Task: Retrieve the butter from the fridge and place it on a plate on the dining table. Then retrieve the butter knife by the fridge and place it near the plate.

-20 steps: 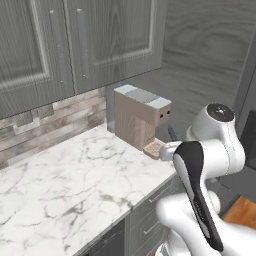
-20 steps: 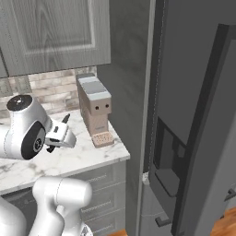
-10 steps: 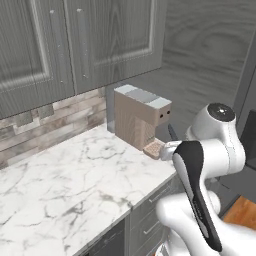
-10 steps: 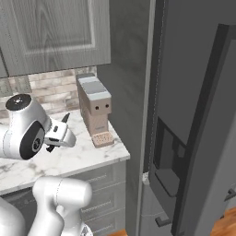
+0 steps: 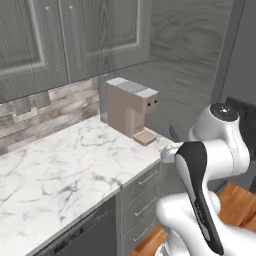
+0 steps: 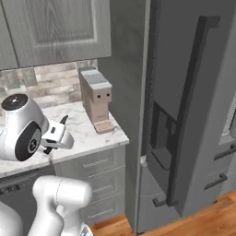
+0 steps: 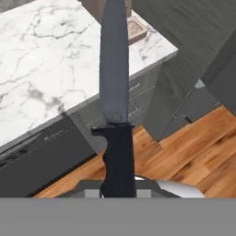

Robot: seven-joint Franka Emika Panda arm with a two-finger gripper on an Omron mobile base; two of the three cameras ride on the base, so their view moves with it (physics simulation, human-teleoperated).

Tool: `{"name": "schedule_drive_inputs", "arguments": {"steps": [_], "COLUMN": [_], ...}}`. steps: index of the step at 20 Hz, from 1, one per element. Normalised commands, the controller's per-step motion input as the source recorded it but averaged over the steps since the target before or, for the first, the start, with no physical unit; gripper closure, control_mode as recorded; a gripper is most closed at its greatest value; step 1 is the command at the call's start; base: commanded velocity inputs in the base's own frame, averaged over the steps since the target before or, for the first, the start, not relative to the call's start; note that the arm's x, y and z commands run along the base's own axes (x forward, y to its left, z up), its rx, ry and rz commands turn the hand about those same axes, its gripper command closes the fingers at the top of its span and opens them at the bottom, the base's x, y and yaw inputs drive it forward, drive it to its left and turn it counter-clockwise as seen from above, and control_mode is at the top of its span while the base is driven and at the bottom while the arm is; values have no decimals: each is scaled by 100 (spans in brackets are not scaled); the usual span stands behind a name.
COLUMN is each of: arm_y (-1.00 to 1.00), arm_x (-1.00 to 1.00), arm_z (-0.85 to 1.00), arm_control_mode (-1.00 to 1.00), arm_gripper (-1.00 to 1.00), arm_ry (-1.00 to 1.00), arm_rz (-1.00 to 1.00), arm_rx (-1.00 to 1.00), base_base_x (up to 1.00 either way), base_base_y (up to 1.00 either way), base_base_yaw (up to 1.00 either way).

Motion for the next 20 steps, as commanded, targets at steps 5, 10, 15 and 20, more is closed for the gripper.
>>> {"name": "schedule_drive_inputs", "arguments": {"steps": [5, 10, 15, 20], "arm_y": [0, 0, 0, 0], "arm_x": [0, 0, 0, 0], "arm_z": [0, 0, 0, 0], "arm_control_mode": [100, 100, 100, 100], "arm_gripper": [100, 100, 100, 100], "arm_ry": [0, 0, 0, 0], "arm_rz": [0, 0, 0, 0], "arm_rx": [0, 0, 0, 0], "base_base_x": [-100, -98, -32, 1], "base_base_y": [-16, -42, -88, -70], "base_base_yaw": [-18, -40, -59, -79]}}
